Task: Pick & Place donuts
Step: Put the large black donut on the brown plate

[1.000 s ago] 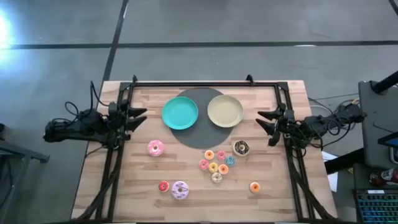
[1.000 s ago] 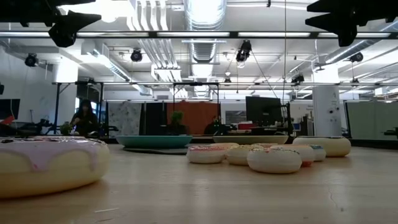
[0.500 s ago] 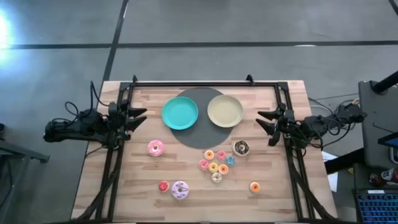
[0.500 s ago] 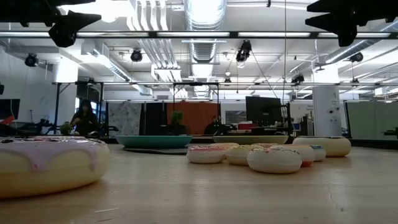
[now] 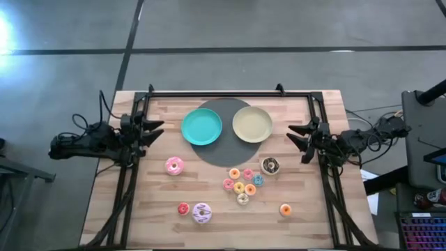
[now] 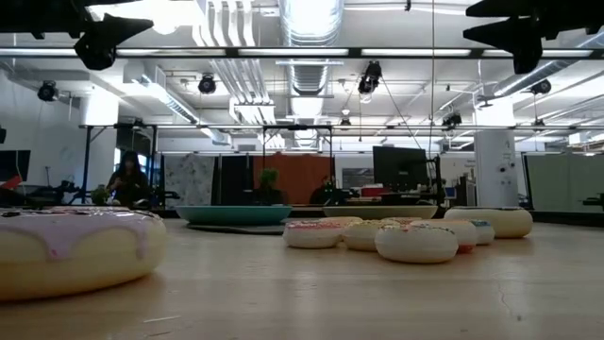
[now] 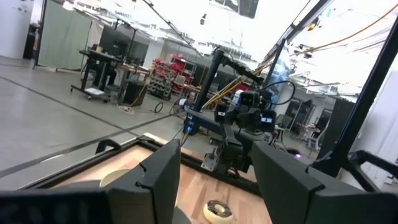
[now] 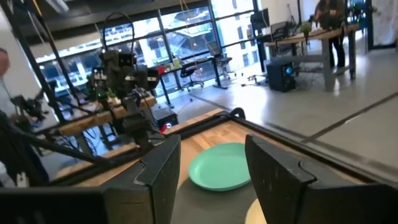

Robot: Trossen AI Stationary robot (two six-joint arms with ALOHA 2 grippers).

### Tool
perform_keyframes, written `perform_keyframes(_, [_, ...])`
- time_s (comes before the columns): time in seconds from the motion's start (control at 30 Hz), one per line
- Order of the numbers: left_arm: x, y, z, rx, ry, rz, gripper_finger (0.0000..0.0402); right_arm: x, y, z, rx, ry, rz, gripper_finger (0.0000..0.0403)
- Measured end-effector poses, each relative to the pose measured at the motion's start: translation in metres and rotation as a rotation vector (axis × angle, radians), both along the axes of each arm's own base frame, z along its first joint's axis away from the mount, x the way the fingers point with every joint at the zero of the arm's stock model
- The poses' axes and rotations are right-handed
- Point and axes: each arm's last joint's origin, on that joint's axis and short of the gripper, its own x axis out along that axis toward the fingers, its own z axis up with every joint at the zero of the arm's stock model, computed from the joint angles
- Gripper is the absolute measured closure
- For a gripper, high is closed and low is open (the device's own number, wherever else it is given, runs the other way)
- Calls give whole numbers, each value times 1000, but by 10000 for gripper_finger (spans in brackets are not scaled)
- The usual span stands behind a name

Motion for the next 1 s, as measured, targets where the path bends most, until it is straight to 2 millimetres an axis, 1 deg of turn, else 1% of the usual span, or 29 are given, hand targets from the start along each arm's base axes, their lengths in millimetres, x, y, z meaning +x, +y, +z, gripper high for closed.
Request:
perform_keyframes(0.17, [5, -3, -13, -11, 111, -98, 228, 2, 0, -1, 5, 6, -15, 230])
perform_keyframes(0.27, [10, -3, -28, -53, 155, -103, 228, 3, 1, -2, -2, 23, -14, 227])
perform_keyframes(0.43, [19, -5, -56, -60, 204, -129, 228, 9, 3, -8, 4, 69, -9, 223])
perform_keyframes(0.53, [23, -5, -71, -106, 193, -130, 228, 13, 5, -9, -13, 76, -7, 223])
perform_keyframes(0.63, [24, -5, -79, -189, 141, -148, 228, 17, 8, -12, 32, 86, 33, 226])
perform_keyframes(0.77, [25, -8, -86, -148, 101, -236, 228, 25, 11, -20, 8, 149, 55, 229])
perform_keyframes(0.87, [25, -6, -88, -140, 105, -162, 228, 30, 13, -23, -1, 172, 54, 233])
perform_keyframes(1.0, [25, -4, -89, -202, 94, -119, 228, 35, 15, -26, -15, 193, 53, 237])
